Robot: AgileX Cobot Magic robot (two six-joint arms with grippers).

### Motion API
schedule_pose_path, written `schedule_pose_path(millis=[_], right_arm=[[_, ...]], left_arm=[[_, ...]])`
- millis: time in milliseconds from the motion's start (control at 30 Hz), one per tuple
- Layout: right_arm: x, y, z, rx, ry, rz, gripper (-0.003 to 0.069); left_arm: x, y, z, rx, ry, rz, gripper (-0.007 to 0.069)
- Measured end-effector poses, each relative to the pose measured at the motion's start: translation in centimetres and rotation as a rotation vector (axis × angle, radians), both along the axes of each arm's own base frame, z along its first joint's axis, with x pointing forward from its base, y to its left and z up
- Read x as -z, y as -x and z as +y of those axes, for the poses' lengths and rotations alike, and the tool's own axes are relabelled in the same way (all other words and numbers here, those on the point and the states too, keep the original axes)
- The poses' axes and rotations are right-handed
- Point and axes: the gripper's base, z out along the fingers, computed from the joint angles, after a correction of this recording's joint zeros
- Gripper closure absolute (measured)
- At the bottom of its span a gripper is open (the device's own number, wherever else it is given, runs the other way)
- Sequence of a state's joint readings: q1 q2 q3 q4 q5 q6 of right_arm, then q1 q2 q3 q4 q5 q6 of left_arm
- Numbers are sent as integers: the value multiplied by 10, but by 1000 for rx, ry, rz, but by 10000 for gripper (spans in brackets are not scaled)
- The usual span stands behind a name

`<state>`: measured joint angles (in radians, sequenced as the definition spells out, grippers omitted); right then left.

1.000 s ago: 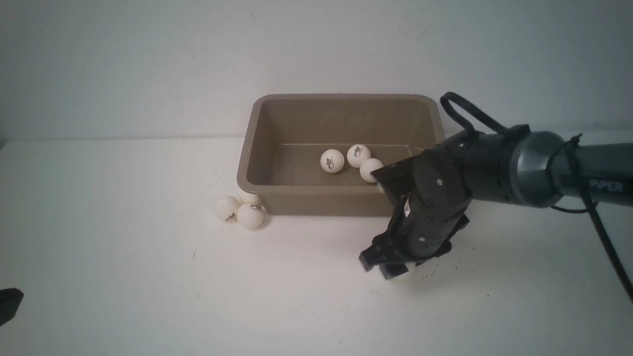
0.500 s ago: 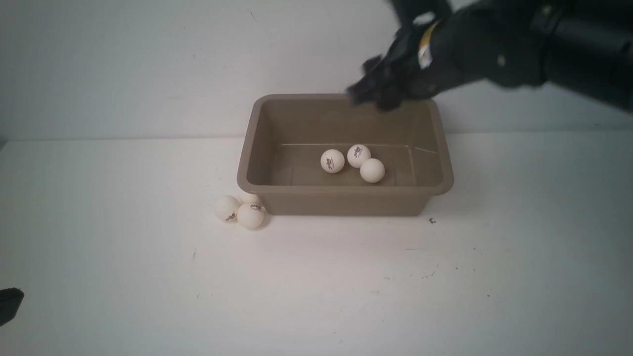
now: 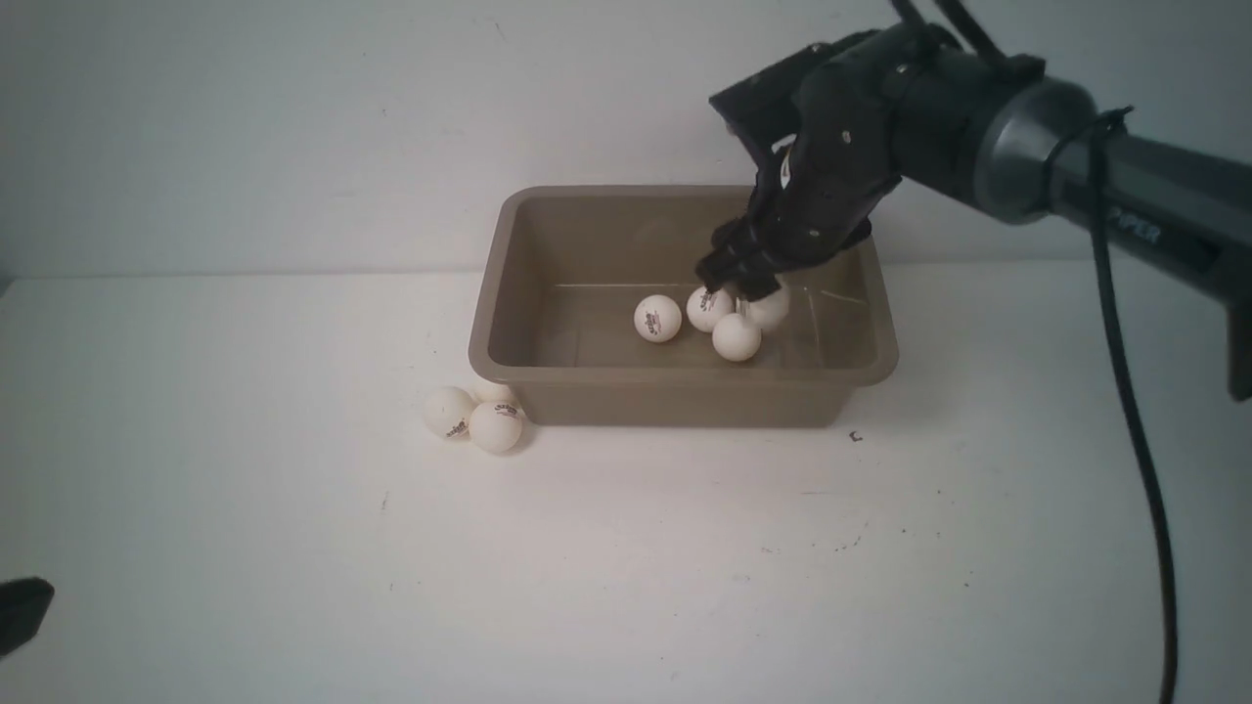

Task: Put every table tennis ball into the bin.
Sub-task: Use the right arm to put the table tennis ball into the box, then use the left arm to clamp the table tennis ball closest to it

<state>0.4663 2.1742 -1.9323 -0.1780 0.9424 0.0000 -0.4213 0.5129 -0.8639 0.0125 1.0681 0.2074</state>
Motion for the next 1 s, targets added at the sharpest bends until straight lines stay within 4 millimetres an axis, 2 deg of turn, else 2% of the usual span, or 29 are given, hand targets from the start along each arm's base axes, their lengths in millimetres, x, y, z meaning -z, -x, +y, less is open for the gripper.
schedule_pose_path(millis=[100, 200, 300, 400, 433, 600, 667, 733, 800, 833, 900, 967, 1000], right_arm=[[-8, -1, 1, 2, -8, -16, 138], [-35, -1, 0, -9, -28, -66, 131], [-72, 12, -4, 2, -67, -80, 132], [-117, 35, -15, -7, -79, -111, 154], [-145, 51, -24, -13, -86, -141, 177], [-205, 99, -45, -31, -133, -197, 260], [-233, 129, -58, -45, -174, -246, 335], [-253, 156, -72, -49, -197, -289, 420], [-263, 184, -86, -53, -206, -312, 517], [-266, 188, -88, -55, -209, -322, 527], [-272, 227, -108, -58, -216, -346, 627], [-269, 263, -125, -58, -227, -355, 659], [-267, 274, -130, -57, -234, -355, 664]], left_arm=[[12, -5, -3, 4, -6, 45, 284], [32, -18, -10, 7, -16, 85, 284], [49, -39, -17, 2, -31, 58, 284], [59, -69, -27, 1, -70, -4, 284], [64, -86, -33, -2, -88, -14, 284], [88, -146, -47, -71, -116, 59, 284], [109, -189, -43, -183, -94, 151, 284], [118, -216, -34, -263, -77, 186, 284], [133, -244, -20, -346, -65, 245, 284], [131, -245, -20, -347, -61, 240, 284], [140, -266, -13, -383, -46, 279, 284], [143, -279, -14, -382, -29, 300, 284], [142, -284, -16, -376, -14, 303, 284]])
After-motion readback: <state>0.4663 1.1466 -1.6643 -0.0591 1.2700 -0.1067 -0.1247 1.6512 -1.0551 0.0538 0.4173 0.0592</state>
